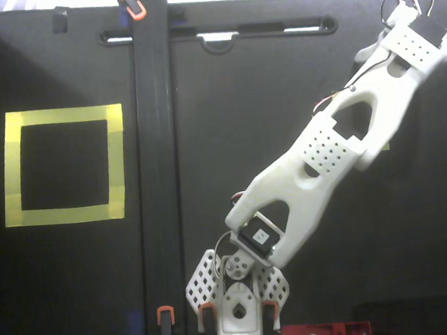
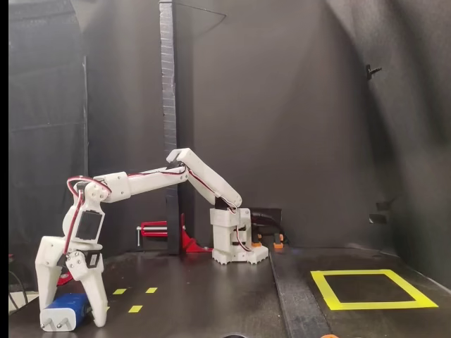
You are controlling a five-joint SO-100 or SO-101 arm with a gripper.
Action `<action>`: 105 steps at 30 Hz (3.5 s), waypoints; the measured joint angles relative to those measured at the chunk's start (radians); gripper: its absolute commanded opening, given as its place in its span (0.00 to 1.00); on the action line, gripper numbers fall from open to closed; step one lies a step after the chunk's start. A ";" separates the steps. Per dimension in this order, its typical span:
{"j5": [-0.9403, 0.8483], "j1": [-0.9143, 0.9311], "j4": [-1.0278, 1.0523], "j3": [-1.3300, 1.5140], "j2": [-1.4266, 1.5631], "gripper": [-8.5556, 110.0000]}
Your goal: Grasp the block and place it in the designated area.
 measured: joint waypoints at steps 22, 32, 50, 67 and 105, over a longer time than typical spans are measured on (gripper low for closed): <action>0.000 0.000 -0.005 0.028 0.002 0.25; 0.005 0.000 0.009 0.040 0.002 0.25; 0.046 -0.002 0.041 0.055 0.037 0.25; 0.081 -0.018 0.331 0.066 0.290 0.25; 0.166 -0.094 0.529 0.196 0.604 0.25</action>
